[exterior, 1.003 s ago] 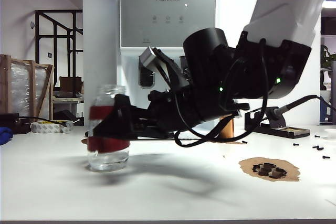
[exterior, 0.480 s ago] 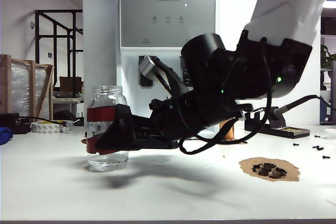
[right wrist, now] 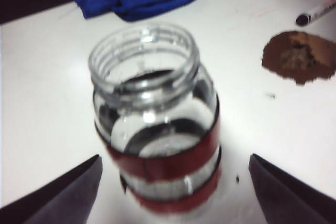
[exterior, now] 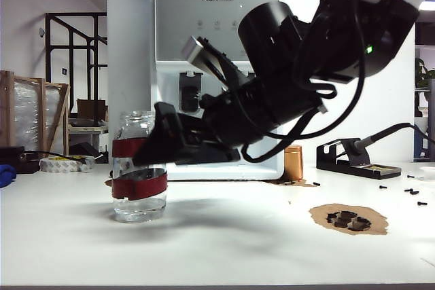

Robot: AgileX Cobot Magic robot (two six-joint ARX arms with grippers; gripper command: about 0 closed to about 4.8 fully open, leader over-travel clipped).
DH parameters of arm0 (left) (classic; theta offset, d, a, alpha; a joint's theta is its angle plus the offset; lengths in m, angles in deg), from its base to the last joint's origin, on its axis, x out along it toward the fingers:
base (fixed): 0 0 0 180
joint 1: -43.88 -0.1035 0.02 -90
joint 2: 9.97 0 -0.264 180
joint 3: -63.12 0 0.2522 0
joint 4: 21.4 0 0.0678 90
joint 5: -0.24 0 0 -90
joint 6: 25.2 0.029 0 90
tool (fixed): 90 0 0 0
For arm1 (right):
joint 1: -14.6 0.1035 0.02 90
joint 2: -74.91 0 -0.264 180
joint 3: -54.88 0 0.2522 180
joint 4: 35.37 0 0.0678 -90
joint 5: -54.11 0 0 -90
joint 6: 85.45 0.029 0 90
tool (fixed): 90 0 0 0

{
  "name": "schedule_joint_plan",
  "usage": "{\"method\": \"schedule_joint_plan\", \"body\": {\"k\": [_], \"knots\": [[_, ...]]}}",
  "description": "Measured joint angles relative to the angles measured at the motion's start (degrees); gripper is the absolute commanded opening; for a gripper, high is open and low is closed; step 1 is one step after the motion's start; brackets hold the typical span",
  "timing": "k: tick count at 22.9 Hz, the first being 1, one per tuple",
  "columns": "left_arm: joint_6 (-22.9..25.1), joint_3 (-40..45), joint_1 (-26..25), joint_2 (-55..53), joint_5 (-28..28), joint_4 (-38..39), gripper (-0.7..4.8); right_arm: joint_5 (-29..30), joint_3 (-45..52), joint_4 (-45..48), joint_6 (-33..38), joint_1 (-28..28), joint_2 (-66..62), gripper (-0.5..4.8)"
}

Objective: Pick up the water bottle with two loops of red belts, then reach the front water dispenser and gently press the gray-black baffle horizontally to get a little water.

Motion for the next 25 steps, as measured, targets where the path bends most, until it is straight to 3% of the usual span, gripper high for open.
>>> {"method": "schedule_joint_plan", "body": {"k": [9, 15, 16, 18, 23, 24, 25], "knots": [[-1.2, 0.2, 0.0, 5.7, 11.7, 0.1, -0.04, -3.8, 0.1, -13.3, -2.6, 0.0, 5.4, 4.79], [-1.4, 5.2, 0.0, 7.2, 18.3, -1.2, -0.04, -14.4, 0.2, -24.8, -6.4, 0.0, 15.6, 4.69], [-1.4, 6.4, 0.0, 7.4, 18.8, -1.9, -0.04, -15.9, 0.2, -25.8, -6.5, 0.0, 16.8, 4.03], [-1.4, 8.0, 0.0, 7.8, 19.6, -2.9, -0.05, -18.6, 0.2, -28.2, -6.8, 0.0, 19.3, 2.02], [-1.4, 12.7, 0.0, 7.9, 23.6, -9.3, -0.05, -20.3, 0.2, -38.6, -9.4, -0.2, 29.4, 1.68], [-1.4, 13.6, 0.0, 7.9, 24.5, -10.4, -0.04, -20.3, 0.2, -40.9, -9.4, -0.3, 31.5, 0.57], [-1.4, 14.5, 0.0, 8.0, 25.4, -11.6, -0.05, -20.2, 0.2, -43.1, -9.4, -0.3, 34.1, 0.03]]}}
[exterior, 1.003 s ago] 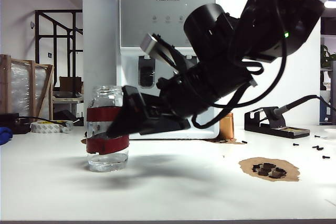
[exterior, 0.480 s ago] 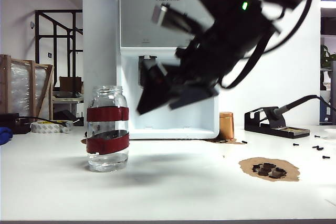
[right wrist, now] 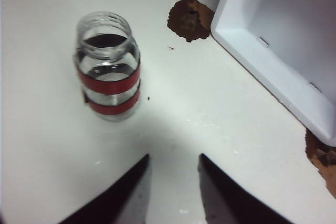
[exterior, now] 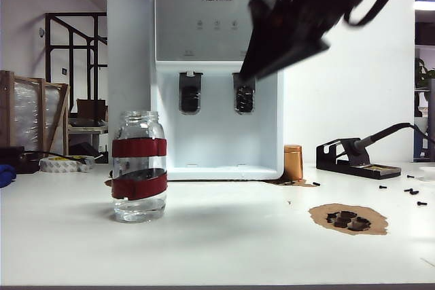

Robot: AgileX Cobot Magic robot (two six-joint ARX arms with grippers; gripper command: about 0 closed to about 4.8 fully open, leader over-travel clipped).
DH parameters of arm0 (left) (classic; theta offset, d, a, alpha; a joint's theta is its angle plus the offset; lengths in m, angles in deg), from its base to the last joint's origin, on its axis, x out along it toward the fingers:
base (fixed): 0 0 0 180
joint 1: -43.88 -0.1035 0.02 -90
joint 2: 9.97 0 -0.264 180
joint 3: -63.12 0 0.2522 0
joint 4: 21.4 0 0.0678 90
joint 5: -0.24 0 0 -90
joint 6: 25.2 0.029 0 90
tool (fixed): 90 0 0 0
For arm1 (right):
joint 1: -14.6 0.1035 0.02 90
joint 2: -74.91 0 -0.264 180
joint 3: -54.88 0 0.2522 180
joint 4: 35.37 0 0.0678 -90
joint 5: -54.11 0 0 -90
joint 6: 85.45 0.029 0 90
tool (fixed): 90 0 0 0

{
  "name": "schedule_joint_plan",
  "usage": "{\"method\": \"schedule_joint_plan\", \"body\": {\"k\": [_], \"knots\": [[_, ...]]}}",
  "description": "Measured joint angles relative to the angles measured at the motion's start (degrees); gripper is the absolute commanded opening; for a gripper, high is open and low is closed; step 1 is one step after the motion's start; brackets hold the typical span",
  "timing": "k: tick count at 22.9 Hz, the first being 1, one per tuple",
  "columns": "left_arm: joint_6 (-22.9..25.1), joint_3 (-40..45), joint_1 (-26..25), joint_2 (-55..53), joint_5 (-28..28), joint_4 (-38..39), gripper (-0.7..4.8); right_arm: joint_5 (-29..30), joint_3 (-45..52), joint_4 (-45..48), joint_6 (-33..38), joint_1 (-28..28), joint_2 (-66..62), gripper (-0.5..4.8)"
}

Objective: Pick up the water bottle with two loops of red belts, then reach the front water dispenser and gently press the gray-black baffle horizontally to get a little water.

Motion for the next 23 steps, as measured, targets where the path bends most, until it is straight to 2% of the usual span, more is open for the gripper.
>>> {"method": "schedule_joint_plan", "body": {"k": [3, 14, 16, 19, 23], "knots": [[0.0, 3.0, 0.0, 2.2, 1.4, -3.8, -0.04, 0.7, 0.0, -3.5, 0.1, 0.0, 6.3, -0.05], [0.0, 9.3, 0.0, 9.3, 5.6, -14.9, -0.05, 1.3, 0.1, -9.9, 8.6, 0.0, 25.7, -0.05], [0.0, 12.0, 0.0, 9.3, 5.6, -18.9, -0.04, 1.4, 0.1, -12.4, 9.0, 0.0, 29.0, -0.05], [0.0, 18.1, 0.0, 9.3, 5.7, -29.0, -0.04, 1.4, 1.1, -15.8, 9.0, 0.0, 33.2, -0.05], [0.0, 21.4, -0.1, 9.3, 5.7, -33.2, -0.04, 3.5, 5.9, -16.9, 10.6, 0.0, 39.8, -0.05]]}}
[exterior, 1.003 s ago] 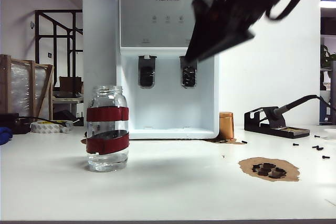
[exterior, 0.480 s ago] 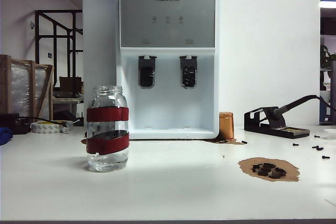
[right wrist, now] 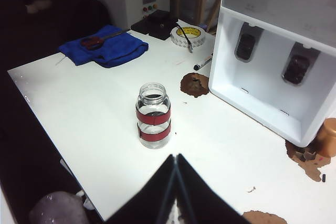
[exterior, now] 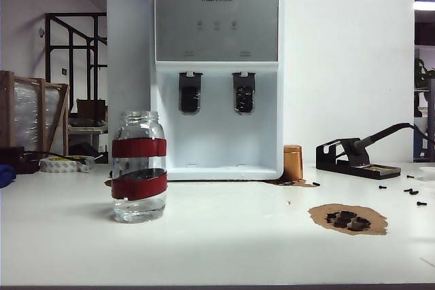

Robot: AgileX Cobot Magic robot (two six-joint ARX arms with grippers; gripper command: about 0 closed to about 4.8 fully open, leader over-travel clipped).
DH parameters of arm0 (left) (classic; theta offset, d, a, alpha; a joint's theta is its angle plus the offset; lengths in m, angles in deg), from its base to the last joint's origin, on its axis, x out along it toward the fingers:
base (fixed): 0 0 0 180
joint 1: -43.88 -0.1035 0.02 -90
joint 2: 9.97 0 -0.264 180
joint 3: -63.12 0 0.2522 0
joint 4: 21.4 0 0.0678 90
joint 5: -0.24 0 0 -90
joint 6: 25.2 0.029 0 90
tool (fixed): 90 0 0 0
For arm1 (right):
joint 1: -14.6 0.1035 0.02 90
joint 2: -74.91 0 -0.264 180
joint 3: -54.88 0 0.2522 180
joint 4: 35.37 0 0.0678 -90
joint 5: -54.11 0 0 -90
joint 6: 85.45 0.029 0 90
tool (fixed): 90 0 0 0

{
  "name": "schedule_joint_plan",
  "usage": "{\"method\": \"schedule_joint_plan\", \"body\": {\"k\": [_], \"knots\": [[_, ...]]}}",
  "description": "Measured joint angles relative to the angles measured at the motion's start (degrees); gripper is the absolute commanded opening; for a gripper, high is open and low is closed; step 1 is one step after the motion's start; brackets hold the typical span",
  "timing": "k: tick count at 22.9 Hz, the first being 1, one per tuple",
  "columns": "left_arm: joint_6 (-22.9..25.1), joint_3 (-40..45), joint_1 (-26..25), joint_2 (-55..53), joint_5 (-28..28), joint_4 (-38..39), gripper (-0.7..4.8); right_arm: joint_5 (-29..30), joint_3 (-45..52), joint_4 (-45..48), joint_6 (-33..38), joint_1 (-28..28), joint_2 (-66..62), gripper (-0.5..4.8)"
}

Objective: Pick up the water bottle with two loops of red belts, then reach the front water dispenser and gently press the gray-black baffle horizontally to get a little water.

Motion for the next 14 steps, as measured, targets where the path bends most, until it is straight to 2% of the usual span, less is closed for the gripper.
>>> {"method": "schedule_joint_plan", "body": {"k": [3, 7, 11, 14], "knots": [[2.4, 1.6, 0.0, 0.0, -0.4, -3.4, -0.04, 1.2, 5.0, 0.7, 1.4, 0.0, 6.3, -0.05], [9.5, 6.7, -0.1, 0.0, -0.4, -12.7, -0.04, 1.4, 14.7, 4.6, 3.1, 0.0, 18.4, -0.05], [10.4, 11.0, -0.2, 0.0, -0.3, -14.1, -0.04, 1.4, 19.8, 6.6, 4.7, 0.0, 27.2, -0.05], [10.4, 18.6, -0.2, 0.0, -0.4, -13.9, -0.04, 1.4, 22.0, 6.3, 5.0, 0.0, 32.7, -0.05]]}}
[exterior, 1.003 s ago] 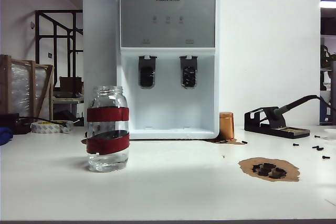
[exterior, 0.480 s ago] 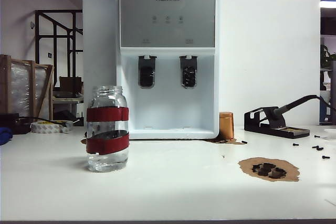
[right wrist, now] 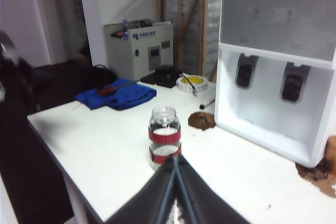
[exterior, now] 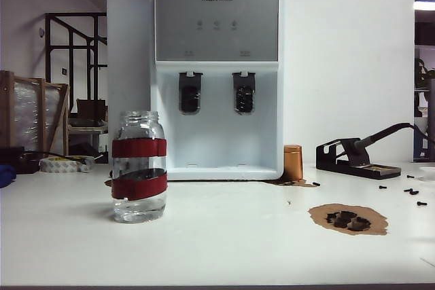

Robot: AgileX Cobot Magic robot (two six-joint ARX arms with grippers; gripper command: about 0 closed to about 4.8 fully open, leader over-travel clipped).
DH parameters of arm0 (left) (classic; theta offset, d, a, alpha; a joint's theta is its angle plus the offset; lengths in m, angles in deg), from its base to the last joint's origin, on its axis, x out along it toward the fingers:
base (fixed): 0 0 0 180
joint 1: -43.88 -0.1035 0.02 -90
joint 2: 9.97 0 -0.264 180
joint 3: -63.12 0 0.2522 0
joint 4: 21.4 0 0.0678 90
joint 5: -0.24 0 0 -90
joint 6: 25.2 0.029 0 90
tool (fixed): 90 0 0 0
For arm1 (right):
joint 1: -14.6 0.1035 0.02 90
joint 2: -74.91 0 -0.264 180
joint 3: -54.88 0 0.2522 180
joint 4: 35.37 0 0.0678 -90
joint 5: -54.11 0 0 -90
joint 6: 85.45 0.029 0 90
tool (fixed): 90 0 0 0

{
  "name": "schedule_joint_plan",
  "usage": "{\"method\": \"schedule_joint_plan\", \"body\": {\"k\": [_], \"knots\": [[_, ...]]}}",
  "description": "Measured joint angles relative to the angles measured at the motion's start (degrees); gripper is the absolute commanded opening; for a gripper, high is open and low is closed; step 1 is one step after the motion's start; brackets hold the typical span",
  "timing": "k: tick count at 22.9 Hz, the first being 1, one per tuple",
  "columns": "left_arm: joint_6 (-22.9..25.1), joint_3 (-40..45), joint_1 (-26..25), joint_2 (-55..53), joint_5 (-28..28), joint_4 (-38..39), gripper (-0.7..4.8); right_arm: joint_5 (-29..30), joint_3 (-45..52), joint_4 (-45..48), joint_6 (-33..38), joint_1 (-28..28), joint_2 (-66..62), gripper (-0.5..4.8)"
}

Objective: Pick up the water bottle with two loops of red belts, then reach the front water dispenser and gently press the gray-black baffle horizontally to get a little water.

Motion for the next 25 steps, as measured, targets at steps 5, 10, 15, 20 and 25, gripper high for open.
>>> {"method": "schedule_joint_plan", "body": {"k": [5, 10, 15, 20, 25], "knots": [[0.0, 4.3, 0.0, 0.1, -0.3, -2.8, -0.04, -1.5, 0.0, -0.9, 0.0, 0.0, 0.5, -0.05], [-0.1, 5.2, 0.0, 0.1, -4.9, -4.4, -0.04, -1.5, 0.0, -1.1, 0.1, 0.0, 0.5, -0.05], [-5.9, 5.2, 0.0, 0.1, -5.6, -4.4, -0.04, -1.5, 0.4, -4.1, 1.0, 0.0, 0.6, -0.05], [-7.2, 5.2, 0.0, 0.1, -5.6, -4.4, -0.04, -1.5, 1.8, -3.7, 6.6, 0.0, 0.6, -0.05], [-8.8, 5.2, -0.1, 0.1, -5.6, -4.4, -0.04, -2.8, 5.5, -0.6, 6.4, 0.0, 0.6, -0.05]]}}
